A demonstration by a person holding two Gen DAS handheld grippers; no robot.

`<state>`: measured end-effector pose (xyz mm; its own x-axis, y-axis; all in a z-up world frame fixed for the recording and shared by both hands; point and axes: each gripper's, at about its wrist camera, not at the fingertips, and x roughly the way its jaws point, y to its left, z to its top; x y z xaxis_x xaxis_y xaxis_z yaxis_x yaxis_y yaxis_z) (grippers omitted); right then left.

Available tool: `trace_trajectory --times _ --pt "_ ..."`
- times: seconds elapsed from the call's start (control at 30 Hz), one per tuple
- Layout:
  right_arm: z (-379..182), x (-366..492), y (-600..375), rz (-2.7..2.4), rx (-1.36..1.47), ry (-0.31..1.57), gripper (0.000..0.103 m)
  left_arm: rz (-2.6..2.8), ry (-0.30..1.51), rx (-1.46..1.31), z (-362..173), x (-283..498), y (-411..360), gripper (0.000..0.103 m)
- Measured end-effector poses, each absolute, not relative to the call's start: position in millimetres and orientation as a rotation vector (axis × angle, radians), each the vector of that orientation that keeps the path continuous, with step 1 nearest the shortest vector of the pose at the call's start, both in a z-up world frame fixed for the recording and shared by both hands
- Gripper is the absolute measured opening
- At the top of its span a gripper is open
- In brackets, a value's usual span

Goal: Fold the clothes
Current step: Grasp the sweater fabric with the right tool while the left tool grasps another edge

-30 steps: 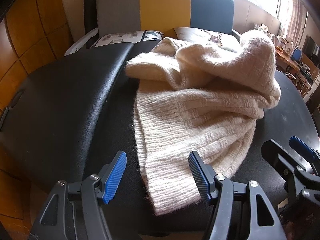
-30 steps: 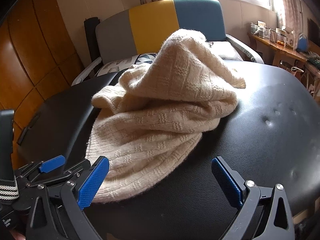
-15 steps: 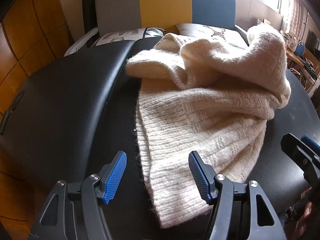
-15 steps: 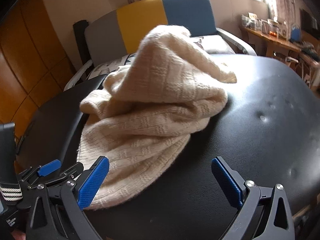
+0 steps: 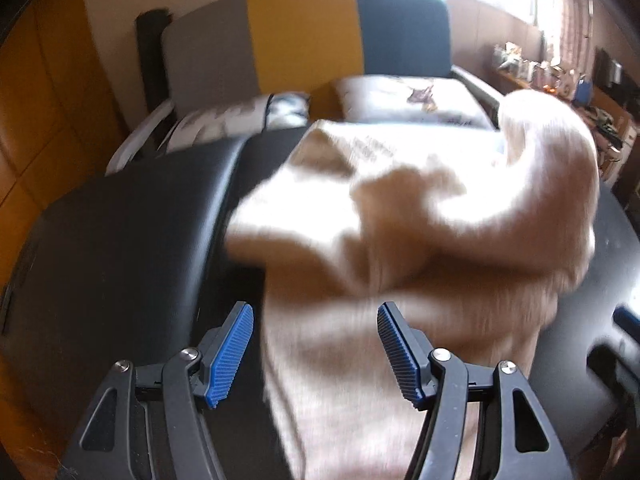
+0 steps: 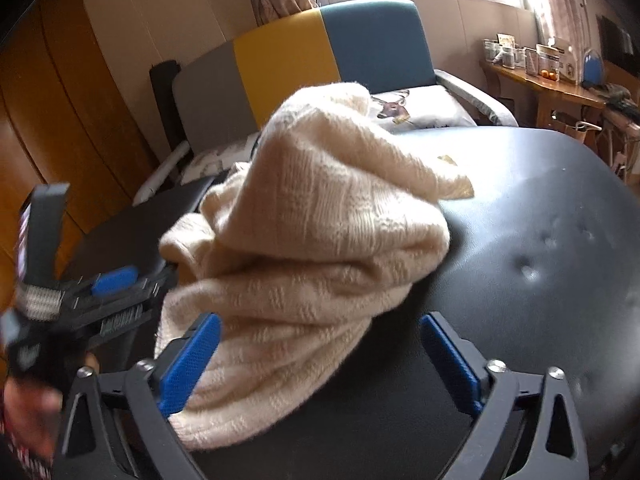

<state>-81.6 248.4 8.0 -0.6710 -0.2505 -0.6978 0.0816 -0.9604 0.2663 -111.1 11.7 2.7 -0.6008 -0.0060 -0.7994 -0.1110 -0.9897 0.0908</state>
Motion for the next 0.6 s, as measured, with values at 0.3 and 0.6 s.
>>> trace_trajectory --times 0.3,0.6 --pt "0 -96 261 -2.689 1.220 -0.357 0.093 2.667 0.396 -1.205 29 -177 34 0.066" --pt "39 -114 275 -2.805 1.054 -0.319 0.094 2.463 0.374 -1.248 12 -205 54 0.066"
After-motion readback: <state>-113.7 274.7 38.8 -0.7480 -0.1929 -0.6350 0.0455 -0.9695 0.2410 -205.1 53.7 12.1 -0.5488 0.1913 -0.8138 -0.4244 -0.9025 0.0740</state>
